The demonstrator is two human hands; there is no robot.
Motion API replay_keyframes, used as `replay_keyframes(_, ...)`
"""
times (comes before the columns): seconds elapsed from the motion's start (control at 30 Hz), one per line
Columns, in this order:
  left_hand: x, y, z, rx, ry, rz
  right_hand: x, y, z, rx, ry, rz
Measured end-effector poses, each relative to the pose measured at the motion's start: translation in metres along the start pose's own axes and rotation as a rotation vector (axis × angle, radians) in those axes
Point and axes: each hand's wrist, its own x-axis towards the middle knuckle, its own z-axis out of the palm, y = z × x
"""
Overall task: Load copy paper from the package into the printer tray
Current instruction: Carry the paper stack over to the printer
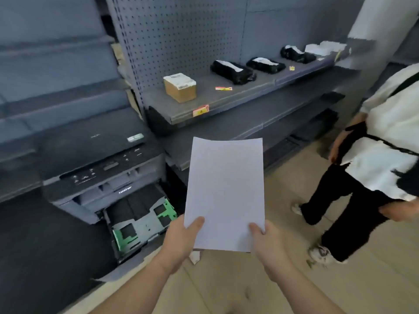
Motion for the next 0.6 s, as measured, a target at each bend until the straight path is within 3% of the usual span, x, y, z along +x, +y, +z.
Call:
replay_keyframes(0.3,-0.002,-0.023,-0.048,-0.210,0.477,-0.155,0.056,-0.040,0.085,-0.199,-0.403,-0.140)
replay_keyframes(0.6,-0.004,-0.059,-0.104,-0.293,0.599,-0.289,0.057,-0.034,0.170,-0.379,-0.578,-0.121)
